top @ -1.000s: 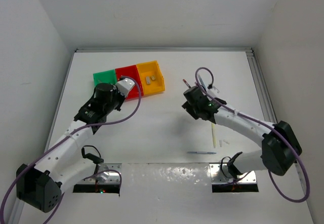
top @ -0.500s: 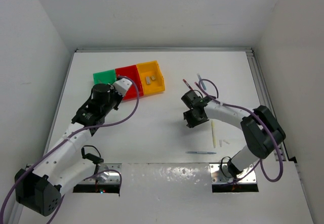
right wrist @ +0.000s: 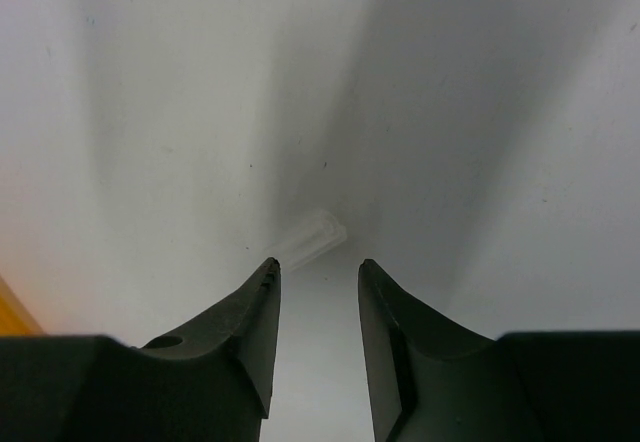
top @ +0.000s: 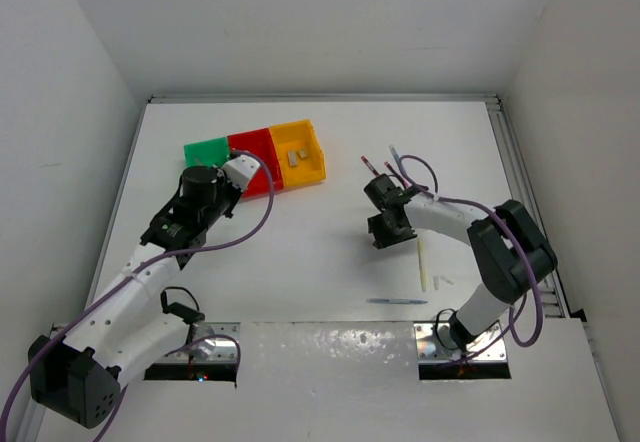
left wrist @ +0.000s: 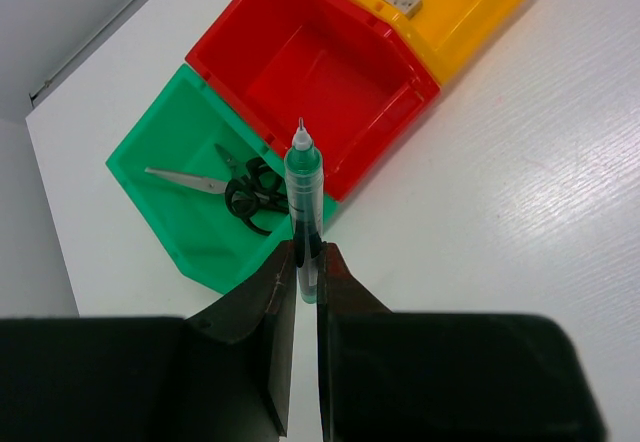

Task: Sort the stationery into containers
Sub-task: Close the pen cap on the pen.

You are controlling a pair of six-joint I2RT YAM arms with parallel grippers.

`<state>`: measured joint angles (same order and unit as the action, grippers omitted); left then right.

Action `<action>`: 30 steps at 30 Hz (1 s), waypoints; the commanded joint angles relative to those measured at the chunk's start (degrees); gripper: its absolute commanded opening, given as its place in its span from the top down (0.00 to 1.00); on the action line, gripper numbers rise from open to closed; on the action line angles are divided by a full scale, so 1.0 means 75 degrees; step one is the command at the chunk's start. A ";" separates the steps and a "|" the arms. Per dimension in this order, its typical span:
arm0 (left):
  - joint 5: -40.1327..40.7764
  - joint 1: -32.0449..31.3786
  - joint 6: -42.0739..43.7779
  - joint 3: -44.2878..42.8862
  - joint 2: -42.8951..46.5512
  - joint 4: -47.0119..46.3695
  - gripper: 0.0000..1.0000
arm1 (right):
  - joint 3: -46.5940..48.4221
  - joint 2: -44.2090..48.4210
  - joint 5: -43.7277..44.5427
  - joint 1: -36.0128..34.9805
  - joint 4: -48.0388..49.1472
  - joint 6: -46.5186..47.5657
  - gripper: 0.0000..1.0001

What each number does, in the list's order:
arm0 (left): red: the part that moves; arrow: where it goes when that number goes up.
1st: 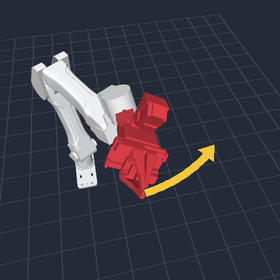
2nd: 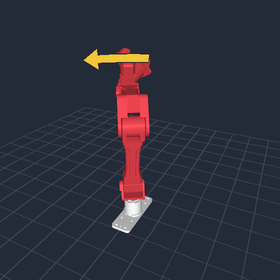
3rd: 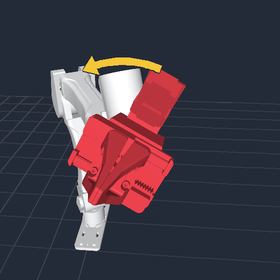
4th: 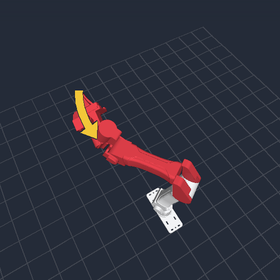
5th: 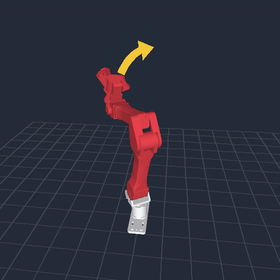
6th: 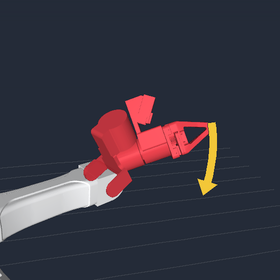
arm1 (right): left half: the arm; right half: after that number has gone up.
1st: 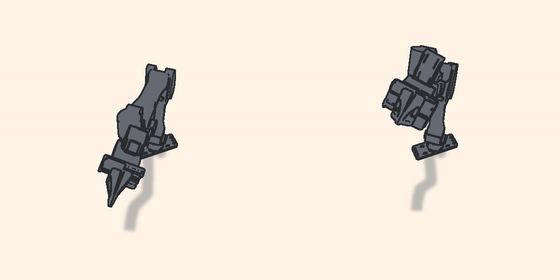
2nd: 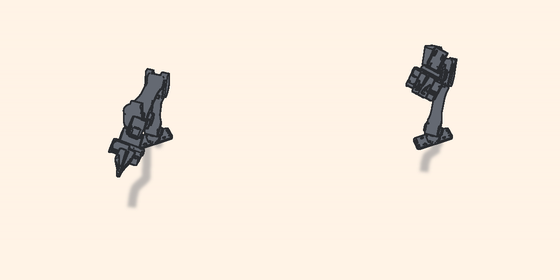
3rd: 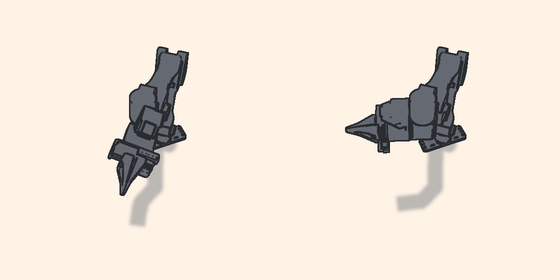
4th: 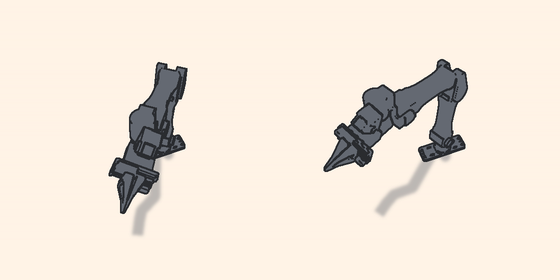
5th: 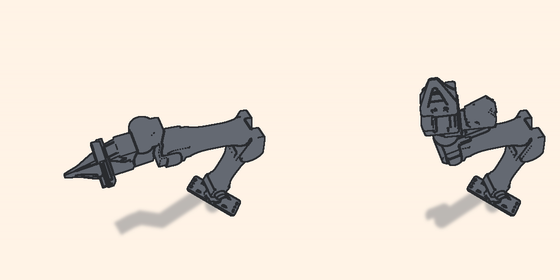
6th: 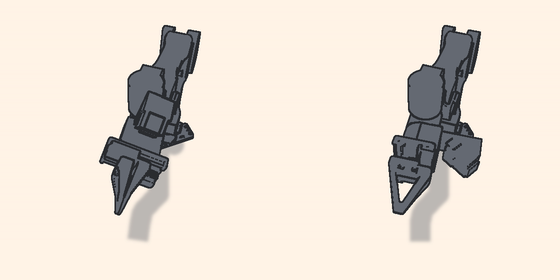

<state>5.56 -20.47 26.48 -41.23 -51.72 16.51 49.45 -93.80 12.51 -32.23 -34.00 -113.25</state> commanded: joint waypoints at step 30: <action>-0.1782 0.0069 -0.1115 -0.0021 0.0053 -0.0643 1.00 | 0.0377 -0.0209 0.1644 0.0208 0.2574 0.6048 1.00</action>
<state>-0.82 -20.47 21.43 -40.23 -51.64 15.35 49.36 -97.45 16.56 -29.65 -23.49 -95.31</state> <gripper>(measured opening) 0.075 0.047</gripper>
